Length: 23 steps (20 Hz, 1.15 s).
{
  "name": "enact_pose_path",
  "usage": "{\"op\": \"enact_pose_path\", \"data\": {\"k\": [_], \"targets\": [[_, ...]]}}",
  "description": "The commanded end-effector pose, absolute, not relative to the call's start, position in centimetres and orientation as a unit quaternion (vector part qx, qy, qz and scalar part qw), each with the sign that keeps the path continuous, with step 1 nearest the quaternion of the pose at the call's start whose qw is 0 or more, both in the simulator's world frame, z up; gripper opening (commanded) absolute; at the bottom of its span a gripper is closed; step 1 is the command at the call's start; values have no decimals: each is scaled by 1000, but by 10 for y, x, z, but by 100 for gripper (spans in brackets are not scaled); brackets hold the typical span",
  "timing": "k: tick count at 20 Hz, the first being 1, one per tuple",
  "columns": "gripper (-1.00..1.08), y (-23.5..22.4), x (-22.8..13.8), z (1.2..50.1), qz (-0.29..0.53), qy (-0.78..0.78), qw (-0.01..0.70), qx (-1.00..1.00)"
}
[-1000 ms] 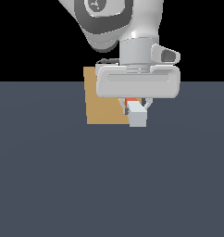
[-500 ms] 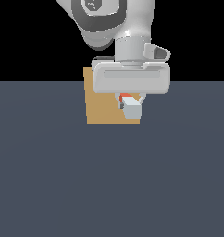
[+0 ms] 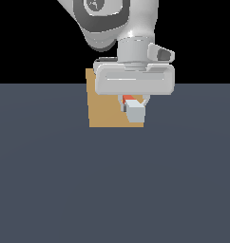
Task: Insert the peg into the horizontal hole in a box.
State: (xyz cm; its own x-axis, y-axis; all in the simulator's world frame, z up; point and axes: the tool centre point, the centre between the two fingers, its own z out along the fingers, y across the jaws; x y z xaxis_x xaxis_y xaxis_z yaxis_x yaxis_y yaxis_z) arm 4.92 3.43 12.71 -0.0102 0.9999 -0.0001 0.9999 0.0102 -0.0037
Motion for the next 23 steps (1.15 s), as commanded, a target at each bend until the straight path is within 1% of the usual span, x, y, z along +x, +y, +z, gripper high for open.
{"op": "enact_pose_path", "data": {"k": [1, 7, 16, 20, 23], "targets": [[-100, 38, 50, 129, 0, -711, 0, -703], [-100, 68, 48, 129, 0, -711, 0, -703], [-100, 146, 47, 130, -1, -711, 0, -703], [-100, 163, 48, 130, -1, -711, 0, -703], [-100, 167, 48, 130, -1, -711, 0, -703]]}}
